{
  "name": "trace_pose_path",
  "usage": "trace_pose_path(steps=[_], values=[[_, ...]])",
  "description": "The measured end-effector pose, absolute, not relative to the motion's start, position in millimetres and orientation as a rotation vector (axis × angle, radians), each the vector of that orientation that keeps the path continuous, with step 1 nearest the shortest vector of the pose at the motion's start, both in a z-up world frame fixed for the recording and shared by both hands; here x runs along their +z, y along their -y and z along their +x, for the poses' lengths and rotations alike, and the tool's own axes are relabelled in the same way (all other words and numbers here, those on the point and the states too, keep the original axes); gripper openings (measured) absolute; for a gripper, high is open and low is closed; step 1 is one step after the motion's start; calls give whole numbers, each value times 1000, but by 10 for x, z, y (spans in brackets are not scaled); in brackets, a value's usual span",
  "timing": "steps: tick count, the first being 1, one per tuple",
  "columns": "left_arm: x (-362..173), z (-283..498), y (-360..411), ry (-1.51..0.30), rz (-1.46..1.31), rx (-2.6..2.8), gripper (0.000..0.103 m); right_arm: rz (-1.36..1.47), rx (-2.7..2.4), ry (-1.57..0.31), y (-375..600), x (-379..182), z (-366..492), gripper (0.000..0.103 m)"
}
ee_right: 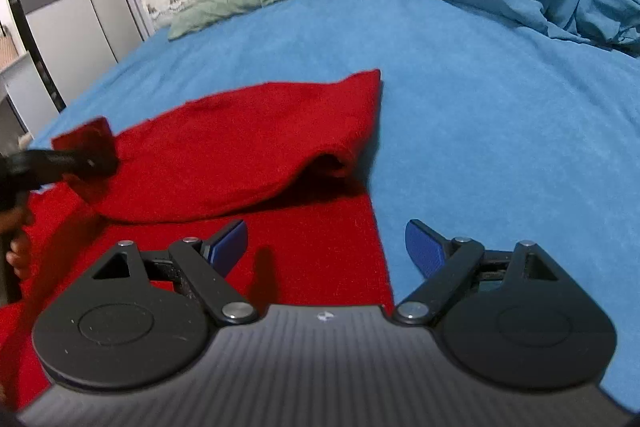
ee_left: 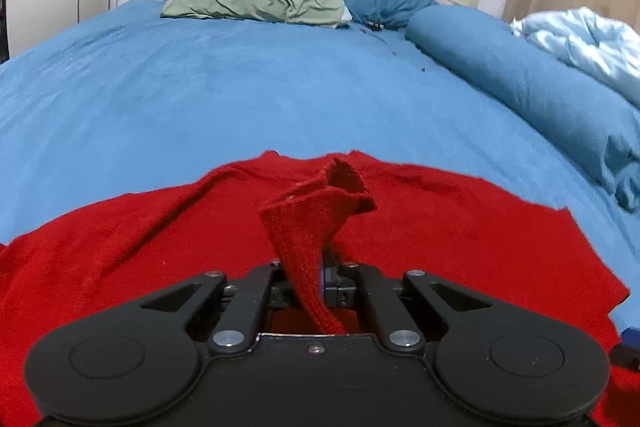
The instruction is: Fold small clothes
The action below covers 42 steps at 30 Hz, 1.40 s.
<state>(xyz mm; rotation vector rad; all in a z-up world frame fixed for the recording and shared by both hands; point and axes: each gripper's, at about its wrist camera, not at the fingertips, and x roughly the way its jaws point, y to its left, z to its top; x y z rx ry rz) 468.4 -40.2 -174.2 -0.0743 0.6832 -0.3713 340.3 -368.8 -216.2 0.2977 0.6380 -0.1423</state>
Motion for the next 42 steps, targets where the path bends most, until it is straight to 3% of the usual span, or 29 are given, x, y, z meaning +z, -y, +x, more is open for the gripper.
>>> trace_pose_path(steps=[8,14,21,24,26,27,28,34,38,42], values=[[-1508,4308,-274,-509,-184,-182,4,216,-164,-680,3603,-2141,3603,101],[-1867,4187,-656,-582,-300,-144,4,163,-167,-713,3526,-2179,3702,101],[-1845,4064,-740,-590,-313,-130,5,153,-157,-717,3565,-2148,3710,101],[-1814,3989,-784,-602,-267,-81,13,148,-154,-709,3540,-2112,3696,101],[-1731,3878,-780,-572,-192,-30,33,142,-139,-702,3501,-2073,3691,101],[-1668,3794,-784,-548,-163,-19,48,135,-127,-697,3475,-2048,3692,101],[-1621,3704,-793,-521,-145,-22,55,123,-116,-688,3442,-2019,3693,101],[-1620,3789,-605,-555,-88,-211,62,114,45,-642,3182,-1929,3952,101],[-1924,4078,-592,-679,-96,-175,62,119,65,-652,3087,-2069,4156,101],[-1953,4011,-646,-669,-94,-193,62,175,22,-668,3263,-2233,4136,99]])
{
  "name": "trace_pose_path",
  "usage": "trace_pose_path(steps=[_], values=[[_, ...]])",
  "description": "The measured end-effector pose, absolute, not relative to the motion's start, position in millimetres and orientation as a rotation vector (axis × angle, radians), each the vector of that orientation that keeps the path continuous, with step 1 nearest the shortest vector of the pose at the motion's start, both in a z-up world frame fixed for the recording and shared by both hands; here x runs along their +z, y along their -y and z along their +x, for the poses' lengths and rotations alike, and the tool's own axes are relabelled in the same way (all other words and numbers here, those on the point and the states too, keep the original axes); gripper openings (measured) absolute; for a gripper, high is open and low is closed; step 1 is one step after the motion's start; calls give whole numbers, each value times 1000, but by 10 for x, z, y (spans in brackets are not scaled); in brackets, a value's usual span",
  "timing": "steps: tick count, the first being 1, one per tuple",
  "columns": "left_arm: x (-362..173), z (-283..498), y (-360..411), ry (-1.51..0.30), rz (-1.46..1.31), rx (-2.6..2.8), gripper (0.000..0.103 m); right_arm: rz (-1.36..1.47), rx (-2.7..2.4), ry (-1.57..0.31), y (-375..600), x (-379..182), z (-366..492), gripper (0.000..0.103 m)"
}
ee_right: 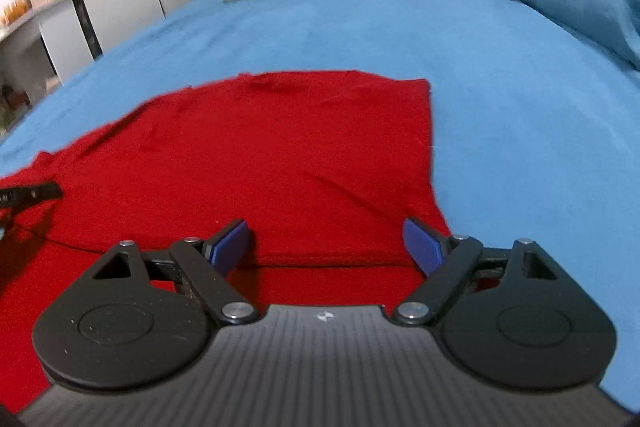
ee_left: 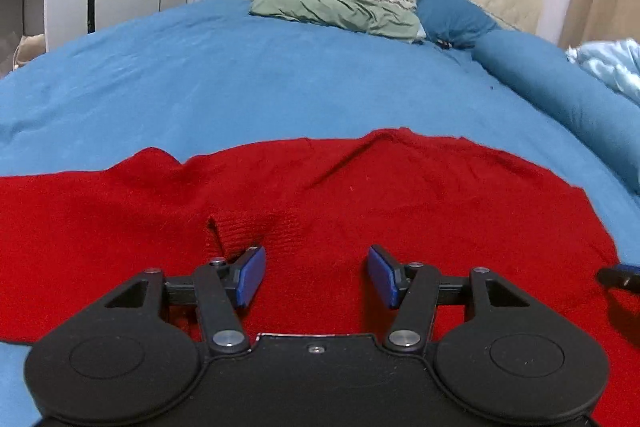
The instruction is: Fold small clothes
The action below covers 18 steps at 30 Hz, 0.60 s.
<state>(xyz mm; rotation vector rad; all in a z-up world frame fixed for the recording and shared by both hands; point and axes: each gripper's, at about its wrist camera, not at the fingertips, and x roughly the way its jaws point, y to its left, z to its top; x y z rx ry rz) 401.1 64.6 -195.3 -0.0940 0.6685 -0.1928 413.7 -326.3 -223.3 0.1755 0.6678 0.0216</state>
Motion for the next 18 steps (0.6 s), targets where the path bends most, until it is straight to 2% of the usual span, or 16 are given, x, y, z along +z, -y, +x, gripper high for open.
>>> trace_pose_path(steps=[11,15,18], values=[[-1872,3978,-592,-718,-47,-151,63,182,-4,-689,3239,-2086,3954,100],[-1587,3853,-629,-700,-49,-137,63,171,3,-660,3170,-1766,3802,101],[-1300,3738,-747,-664,-71,-121,70,171,22,-628,3108,-1437,3677,102]])
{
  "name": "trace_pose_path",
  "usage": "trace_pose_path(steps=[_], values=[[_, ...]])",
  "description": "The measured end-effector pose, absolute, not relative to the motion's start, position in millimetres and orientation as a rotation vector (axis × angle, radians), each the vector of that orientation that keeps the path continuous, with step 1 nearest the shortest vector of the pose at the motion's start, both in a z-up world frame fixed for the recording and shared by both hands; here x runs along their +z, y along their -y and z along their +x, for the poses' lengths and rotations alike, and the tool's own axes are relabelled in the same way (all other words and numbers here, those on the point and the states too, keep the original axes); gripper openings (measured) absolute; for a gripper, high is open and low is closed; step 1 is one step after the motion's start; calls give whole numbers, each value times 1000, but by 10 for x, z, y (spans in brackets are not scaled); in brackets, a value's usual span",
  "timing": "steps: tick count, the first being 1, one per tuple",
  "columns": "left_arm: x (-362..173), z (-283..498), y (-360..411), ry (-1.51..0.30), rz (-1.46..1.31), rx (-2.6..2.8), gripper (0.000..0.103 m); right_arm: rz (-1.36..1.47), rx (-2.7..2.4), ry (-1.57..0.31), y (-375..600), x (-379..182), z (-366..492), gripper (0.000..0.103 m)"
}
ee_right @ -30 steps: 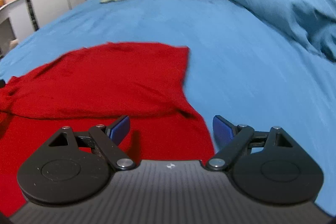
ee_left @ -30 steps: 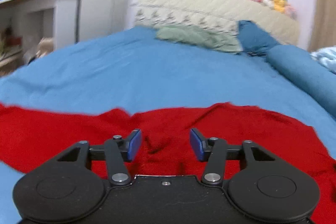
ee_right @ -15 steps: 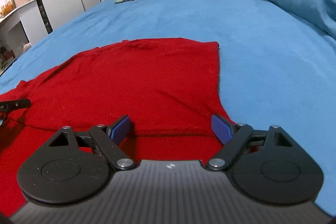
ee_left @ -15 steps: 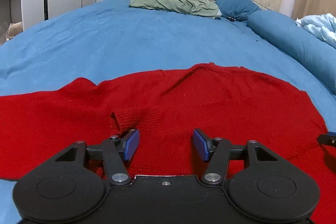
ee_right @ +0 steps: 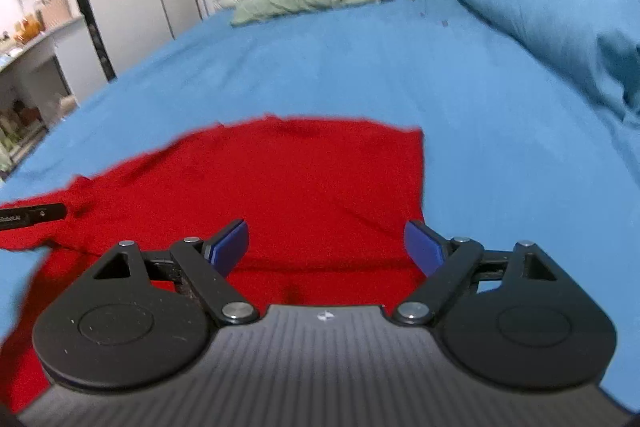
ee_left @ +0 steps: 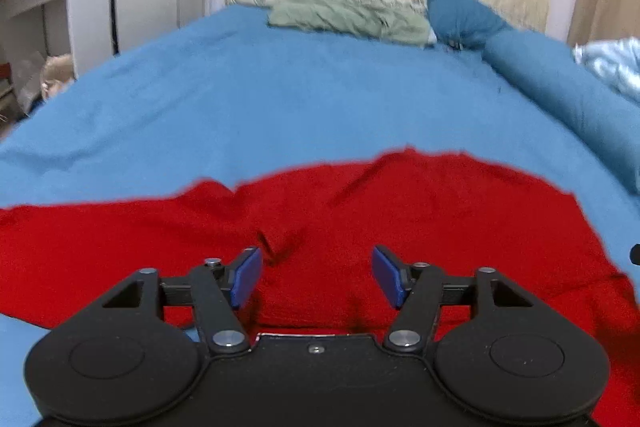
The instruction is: Fold small clothes
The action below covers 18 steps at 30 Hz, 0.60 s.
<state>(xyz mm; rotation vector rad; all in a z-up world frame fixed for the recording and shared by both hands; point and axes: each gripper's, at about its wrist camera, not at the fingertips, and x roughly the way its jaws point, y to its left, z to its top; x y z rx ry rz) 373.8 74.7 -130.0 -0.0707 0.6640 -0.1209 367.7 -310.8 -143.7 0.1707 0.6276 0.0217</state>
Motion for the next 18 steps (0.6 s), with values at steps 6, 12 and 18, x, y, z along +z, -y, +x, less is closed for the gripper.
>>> trace_pose_path(steps=[6,12,18], values=[[-821,3477,-1154,-605,-57,-53,80,189,61,-605,2865,-845,3555,103],[-586,3262,-1751,-589,-109,63,94,165,134,-598,2379,-530,3584,103],[-620,3134,-2390,-610,-132,190,94,160,199,-557,1880,-539,3580,103]])
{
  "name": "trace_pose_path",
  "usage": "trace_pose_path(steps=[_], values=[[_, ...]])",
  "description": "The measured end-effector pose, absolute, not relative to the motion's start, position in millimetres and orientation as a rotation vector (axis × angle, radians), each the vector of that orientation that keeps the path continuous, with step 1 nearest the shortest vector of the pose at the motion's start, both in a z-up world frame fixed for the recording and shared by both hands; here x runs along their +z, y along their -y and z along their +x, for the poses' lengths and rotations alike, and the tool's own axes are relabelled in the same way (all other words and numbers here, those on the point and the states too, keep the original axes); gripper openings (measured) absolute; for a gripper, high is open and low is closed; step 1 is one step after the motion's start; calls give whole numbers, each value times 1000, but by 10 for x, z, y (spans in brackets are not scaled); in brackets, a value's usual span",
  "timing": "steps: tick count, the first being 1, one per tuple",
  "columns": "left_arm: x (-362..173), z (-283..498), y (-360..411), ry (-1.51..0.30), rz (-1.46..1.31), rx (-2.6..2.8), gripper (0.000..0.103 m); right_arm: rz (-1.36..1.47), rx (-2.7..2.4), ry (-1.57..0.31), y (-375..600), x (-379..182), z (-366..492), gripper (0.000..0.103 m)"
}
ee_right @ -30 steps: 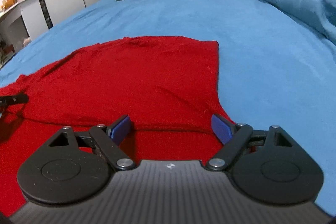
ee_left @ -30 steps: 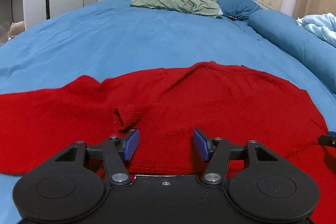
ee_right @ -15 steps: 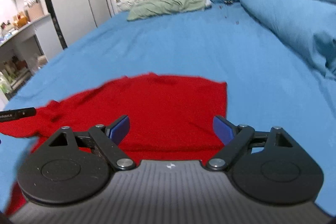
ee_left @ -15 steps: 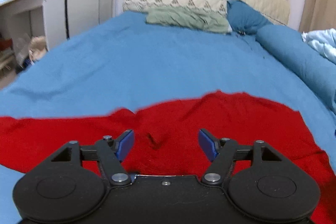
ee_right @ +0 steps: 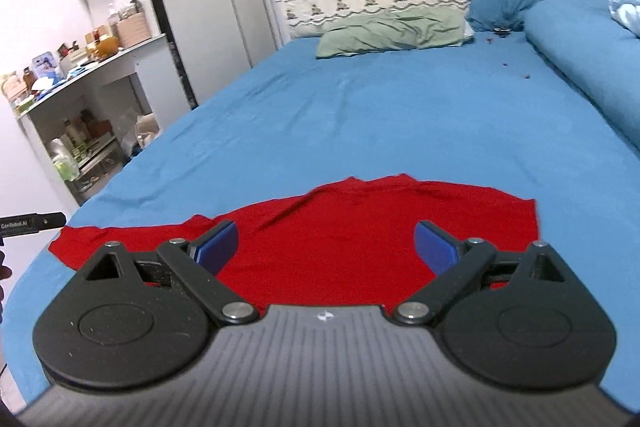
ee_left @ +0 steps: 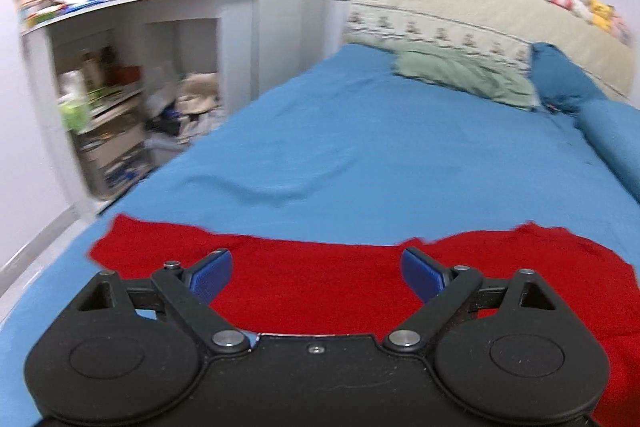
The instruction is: Fold small clothes
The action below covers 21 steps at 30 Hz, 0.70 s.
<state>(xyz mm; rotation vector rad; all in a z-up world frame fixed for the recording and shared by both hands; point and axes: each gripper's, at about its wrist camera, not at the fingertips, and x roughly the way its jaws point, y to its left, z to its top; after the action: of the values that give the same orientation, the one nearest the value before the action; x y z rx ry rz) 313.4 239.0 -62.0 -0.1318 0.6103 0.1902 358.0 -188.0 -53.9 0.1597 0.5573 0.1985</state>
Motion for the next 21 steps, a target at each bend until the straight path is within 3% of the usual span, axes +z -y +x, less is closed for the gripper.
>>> trace_pose_path(steps=[11,15,18,21], values=[[-1249,3188,-3648,-650,-337,411,94,136,281,-711,1383,-1095,3729,103],[-1500,3280,-3840,-672,-371,443,89,143,305,-733,1414,-1282,3711,103],[-1666,3368,-3926,-695,-418,440,80,147,319,-735,1472,-1372,3702,103],[-1744,3434,-3980,-670,-447,458,79,130,313,-754,1464,-1443,3721,103]])
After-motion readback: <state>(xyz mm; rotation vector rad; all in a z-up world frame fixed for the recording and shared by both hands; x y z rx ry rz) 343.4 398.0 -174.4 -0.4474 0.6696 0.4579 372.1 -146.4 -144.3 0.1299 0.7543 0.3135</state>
